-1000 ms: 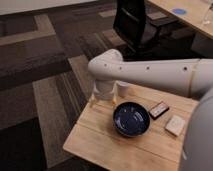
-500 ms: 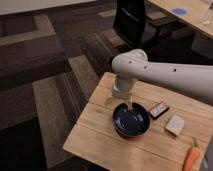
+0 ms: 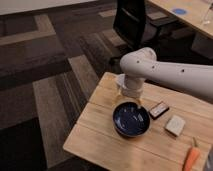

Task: Place the eraser on the white sponge

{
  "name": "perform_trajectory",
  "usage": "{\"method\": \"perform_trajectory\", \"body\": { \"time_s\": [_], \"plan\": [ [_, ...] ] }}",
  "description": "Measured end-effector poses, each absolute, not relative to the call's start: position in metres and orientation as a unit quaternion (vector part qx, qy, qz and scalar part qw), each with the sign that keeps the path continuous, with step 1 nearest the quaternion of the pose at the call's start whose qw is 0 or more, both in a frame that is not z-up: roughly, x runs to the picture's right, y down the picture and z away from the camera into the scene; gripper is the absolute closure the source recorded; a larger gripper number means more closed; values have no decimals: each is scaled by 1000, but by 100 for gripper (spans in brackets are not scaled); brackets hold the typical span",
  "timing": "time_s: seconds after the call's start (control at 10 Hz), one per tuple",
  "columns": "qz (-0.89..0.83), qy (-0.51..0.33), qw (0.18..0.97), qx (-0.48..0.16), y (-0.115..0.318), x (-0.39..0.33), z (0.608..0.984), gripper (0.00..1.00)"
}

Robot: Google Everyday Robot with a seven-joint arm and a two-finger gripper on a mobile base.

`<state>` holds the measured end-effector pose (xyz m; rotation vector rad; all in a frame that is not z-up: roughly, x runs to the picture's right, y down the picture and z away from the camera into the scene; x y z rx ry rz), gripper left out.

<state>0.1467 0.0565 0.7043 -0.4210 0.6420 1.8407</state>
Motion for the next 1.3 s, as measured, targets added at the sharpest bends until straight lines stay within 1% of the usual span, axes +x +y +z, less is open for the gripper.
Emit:
{"method": "perform_trajectory", "body": {
  "time_s": [0.3, 0.5, 0.7, 0.8, 0.9, 1.1, 1.3],
  "plan": [
    [810, 308, 484, -122, 47, 218, 724, 35],
    [821, 313, 468, -97, 44, 257, 742, 35],
    [829, 296, 465, -96, 41, 269, 759, 35],
    [835, 278, 465, -95, 42, 281, 772, 35],
    [839, 274, 461, -95, 47, 289, 778, 35],
    [842, 279, 452, -97, 60, 302, 784, 35],
    [843, 282, 444, -115, 73, 303, 797, 35]
  ]
}}
